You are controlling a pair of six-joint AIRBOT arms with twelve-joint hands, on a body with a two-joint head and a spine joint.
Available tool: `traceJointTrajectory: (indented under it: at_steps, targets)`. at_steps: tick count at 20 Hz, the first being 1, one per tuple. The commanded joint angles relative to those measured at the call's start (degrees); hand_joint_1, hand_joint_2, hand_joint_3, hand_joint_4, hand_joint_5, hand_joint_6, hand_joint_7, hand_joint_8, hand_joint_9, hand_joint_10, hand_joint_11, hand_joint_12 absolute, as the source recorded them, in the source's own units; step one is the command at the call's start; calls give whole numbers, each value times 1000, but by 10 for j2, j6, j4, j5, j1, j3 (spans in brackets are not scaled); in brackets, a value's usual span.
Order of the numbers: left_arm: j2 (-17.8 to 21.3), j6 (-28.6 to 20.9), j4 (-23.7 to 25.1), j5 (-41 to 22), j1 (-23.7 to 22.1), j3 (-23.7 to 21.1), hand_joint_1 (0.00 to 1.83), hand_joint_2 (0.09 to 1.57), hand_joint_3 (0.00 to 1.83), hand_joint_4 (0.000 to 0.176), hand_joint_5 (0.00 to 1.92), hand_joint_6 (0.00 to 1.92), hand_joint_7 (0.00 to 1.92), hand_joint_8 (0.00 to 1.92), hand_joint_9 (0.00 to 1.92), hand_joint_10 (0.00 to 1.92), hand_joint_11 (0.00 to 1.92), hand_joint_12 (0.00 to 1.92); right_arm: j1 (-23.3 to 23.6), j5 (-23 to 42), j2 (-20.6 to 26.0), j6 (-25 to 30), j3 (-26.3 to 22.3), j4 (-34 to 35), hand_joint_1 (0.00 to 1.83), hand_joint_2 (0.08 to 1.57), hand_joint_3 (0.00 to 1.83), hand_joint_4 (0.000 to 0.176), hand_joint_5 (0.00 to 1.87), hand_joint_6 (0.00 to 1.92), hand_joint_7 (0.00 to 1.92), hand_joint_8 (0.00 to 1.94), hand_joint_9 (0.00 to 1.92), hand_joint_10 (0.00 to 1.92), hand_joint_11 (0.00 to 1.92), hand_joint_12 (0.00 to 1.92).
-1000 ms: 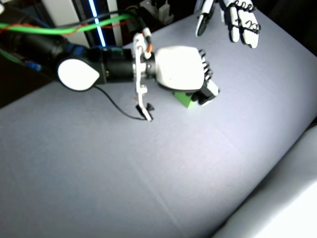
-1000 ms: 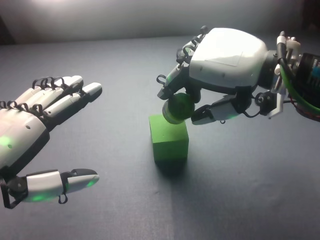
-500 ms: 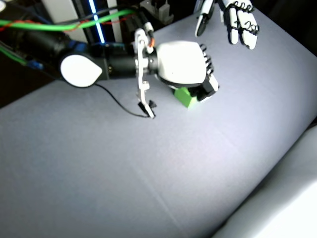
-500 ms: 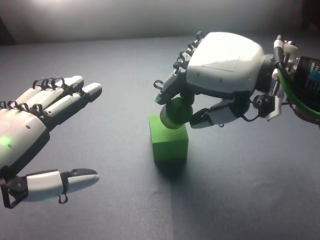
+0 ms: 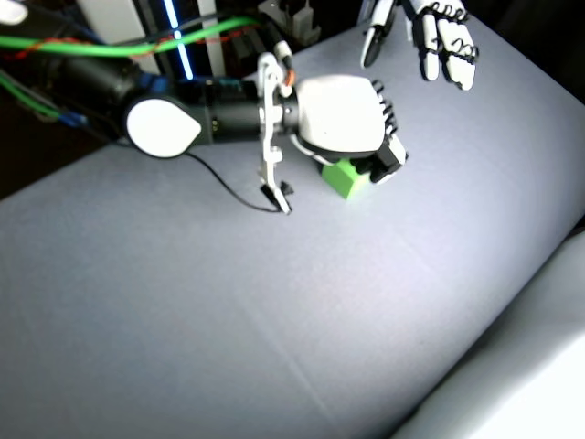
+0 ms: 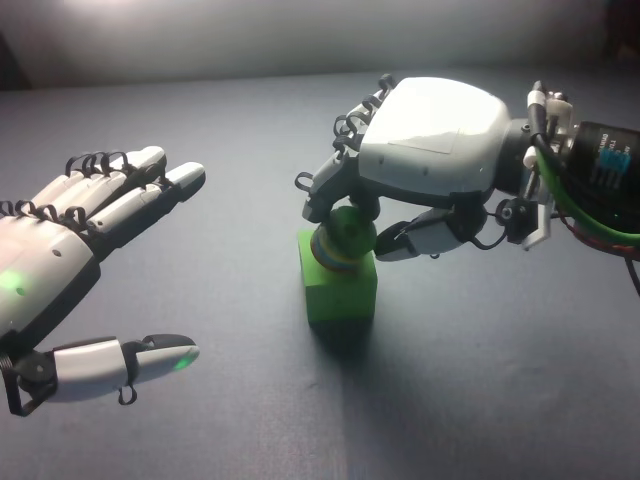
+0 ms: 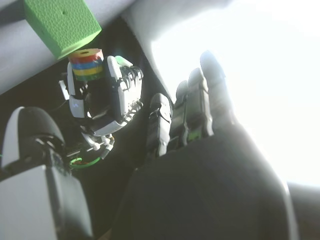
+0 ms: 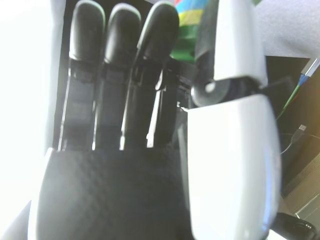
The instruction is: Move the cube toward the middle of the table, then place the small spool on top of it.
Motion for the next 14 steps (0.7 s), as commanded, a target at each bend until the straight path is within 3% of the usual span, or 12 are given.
traceJointTrajectory:
  at_steps: [1,2,3,4,5,6,7,9,10,12,14]
  targets:
    - [-2,-4,5,-71,-5,3,709,987,0,170,68,1,6,2,49,1,0,402,7,53,1,-1,1,17,1278,1016,2,0,1100,761,1339,427,1179,637,860,1230]
    - [-2,-5,5,-71,-5,3,709,980,0,173,67,1,12,3,60,3,0,425,6,51,1,-1,1,17,1284,1004,0,0,1145,663,1364,408,1198,672,896,1251]
    - [-2,-5,5,-71,-5,3,709,969,0,163,59,1,8,1,62,2,0,457,5,50,2,-2,1,17,1292,1002,0,0,1176,548,1337,515,1159,766,885,1334]
    - [-2,-5,5,-72,-5,3,700,968,0,146,64,3,11,2,62,2,0,465,5,49,2,-2,1,15,1298,1013,2,0,1129,581,1309,591,1099,792,813,1388]
    - [-2,-5,5,-72,-5,3,698,969,0,147,68,5,12,2,63,2,0,469,5,49,2,-2,1,15,1286,1044,2,0,1070,650,1204,794,1048,814,823,1383]
    - [-2,-5,5,-72,-5,3,703,970,0,138,86,6,26,4,73,3,0,497,5,49,2,-2,1,15,1208,1046,0,0,1101,733,1005,706,949,962,780,1453]
    - [-2,-5,5,-72,-5,3,723,970,0,124,101,5,36,3,73,2,0,479,5,49,2,-2,1,15,1203,956,0,0,882,446,857,677,798,1068,688,1510]
    - [-2,-6,5,-73,-5,3,716,977,1,134,82,0,19,0,58,0,0,450,5,49,2,-2,1,16,1172,948,0,0,768,70,710,500,661,921,543,1403]
    - [-3,-6,5,-73,-5,3,715,972,0,146,73,0,20,2,56,0,0,442,5,49,2,-2,1,16,1139,955,0,0,698,14,656,359,606,794,480,1312]
    - [-3,-6,5,-73,-5,3,717,968,0,153,59,3,25,4,58,4,0,434,5,49,2,-2,1,16,1081,967,0,42,596,0,615,143,525,599,276,1259]
    - [-3,-6,5,-73,-5,3,708,965,0,156,57,0,26,0,64,2,0,459,5,50,2,-2,0,17,1068,953,0,49,509,0,575,23,522,390,233,1159]
